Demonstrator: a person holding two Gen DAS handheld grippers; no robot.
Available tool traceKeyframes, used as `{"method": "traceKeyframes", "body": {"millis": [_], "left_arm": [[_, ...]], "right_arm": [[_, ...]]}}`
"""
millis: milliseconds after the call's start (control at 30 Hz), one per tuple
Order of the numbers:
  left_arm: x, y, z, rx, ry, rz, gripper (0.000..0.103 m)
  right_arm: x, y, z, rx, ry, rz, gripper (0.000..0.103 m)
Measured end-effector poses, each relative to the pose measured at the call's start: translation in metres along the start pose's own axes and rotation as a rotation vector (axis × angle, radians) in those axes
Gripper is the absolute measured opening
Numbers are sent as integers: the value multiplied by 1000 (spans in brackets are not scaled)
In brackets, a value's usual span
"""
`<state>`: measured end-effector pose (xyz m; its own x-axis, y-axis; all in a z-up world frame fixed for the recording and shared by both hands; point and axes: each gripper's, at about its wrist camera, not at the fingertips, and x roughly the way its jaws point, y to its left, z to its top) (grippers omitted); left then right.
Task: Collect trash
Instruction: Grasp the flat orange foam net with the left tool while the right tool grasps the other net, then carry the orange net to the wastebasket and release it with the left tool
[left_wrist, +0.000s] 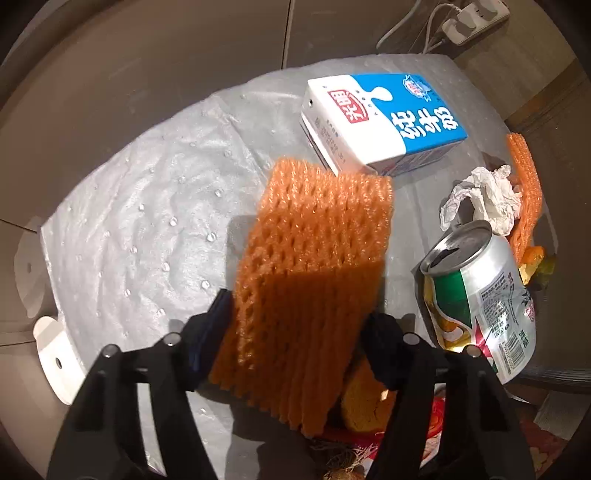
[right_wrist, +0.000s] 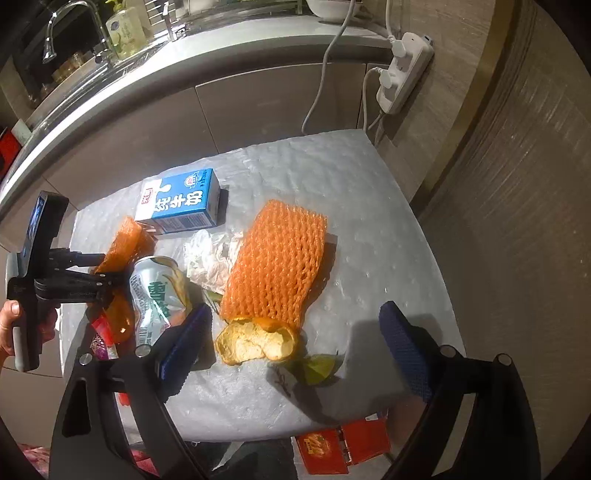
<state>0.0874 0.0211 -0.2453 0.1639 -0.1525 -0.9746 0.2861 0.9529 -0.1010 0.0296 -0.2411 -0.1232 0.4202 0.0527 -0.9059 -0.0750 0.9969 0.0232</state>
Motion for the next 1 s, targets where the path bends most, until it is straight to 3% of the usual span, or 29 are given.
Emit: {"method": "traceKeyframes", "body": {"millis": [33, 233, 467, 533, 667, 1000], "left_arm": [[0, -2, 0, 11, 2, 10, 43], [-20, 2, 3, -15, -36, 5, 18], [-75, 14, -14, -69, -118, -1, 18], [-88, 18, -18, -85, -136, -1, 18], [-111, 28, -26, -104, -167, -5, 18], [-149, 48, -61, -150, -232, -40, 18]], "right_arm": [[4, -2, 3, -3, 2, 2, 91], [35, -9, 20, 39, 32, 55, 91], [80, -12, 32, 103, 89, 57, 84], [94, -13, 32, 117, 114, 65, 75], [101, -20, 29, 179, 129, 123, 21], [43, -27, 36, 223, -11, 154, 19]]}}
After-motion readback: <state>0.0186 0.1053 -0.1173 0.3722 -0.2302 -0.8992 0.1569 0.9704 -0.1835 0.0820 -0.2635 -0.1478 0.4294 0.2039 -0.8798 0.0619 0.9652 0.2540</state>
